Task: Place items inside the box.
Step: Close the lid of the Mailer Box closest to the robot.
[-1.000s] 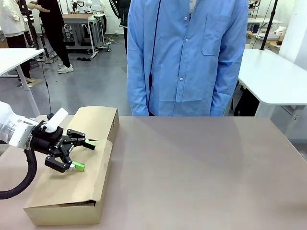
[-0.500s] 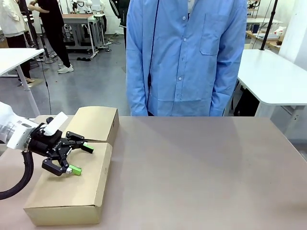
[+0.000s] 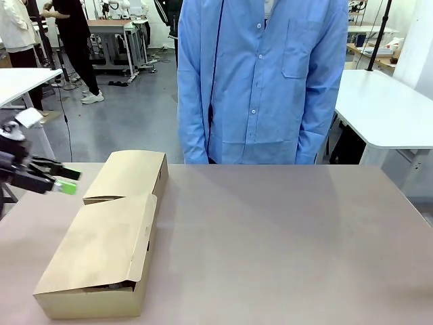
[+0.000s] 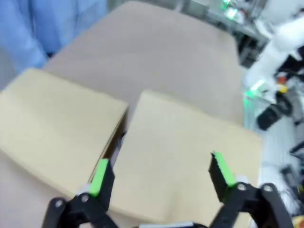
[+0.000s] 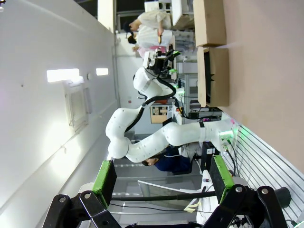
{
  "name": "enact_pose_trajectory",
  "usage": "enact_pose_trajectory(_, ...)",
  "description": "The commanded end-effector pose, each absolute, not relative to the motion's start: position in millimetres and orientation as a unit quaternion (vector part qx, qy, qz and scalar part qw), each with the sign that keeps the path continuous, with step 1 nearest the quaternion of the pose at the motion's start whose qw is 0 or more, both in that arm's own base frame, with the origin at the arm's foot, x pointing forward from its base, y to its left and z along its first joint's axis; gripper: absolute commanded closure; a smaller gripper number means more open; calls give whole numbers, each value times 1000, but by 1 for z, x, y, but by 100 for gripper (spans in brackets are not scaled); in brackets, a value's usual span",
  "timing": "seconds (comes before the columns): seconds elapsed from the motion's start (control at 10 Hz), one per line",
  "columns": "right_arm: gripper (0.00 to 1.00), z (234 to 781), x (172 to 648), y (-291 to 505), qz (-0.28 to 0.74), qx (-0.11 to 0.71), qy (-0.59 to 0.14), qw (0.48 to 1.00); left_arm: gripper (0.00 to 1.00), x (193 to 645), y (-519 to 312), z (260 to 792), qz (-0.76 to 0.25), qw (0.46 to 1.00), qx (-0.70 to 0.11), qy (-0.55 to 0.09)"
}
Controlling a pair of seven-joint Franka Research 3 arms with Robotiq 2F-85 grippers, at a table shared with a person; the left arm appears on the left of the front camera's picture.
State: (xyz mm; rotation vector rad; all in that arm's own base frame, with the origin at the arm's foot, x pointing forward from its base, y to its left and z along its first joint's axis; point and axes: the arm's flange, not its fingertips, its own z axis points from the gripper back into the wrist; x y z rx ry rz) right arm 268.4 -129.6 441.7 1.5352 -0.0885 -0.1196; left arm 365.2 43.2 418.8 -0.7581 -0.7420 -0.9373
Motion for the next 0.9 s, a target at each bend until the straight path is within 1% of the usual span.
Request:
enact_pose_trajectory(0.0, 0, 448, 269, -129, -59, 701, -38, 710, 0, 352, 56, 450, -248, 847, -423, -208)
enact_pose_trajectory(0.1, 0, 448, 269, -129, -59, 701, -38, 710, 0, 361, 78, 460, -168, 843, -476, -186)
enact_pose_trajectory(0.2, 0, 448, 269, -129, -59, 701, -38, 710, 0, 376, 107, 464, -93, 846, -506, -141)
enact_pose_trajectory(0.3, 0, 448, 269, -129, -59, 701, -38, 710, 0, 392, 148, 468, -10, 815, -560, -150)
enact_pose_trajectory(0.4, 0, 448, 269, -129, -59, 701, -38, 710, 0, 404, 201, 466, 83, 774, -592, -209)
enact_pose_trajectory(0.5, 0, 448, 269, -129, -59, 701, -38, 710, 0, 412, 247, 457, 169, 731, -607, -263)
enact_pose_trajectory(0.6, 0, 448, 269, -129, -59, 701, -38, 710, 0, 378, 158, 457, -121, 849, -488, -162)
enact_pose_trajectory(0.8, 0, 448, 269, -129, -59, 701, -38, 710, 0, 378, 158, 457, -121, 849, -488, -162)
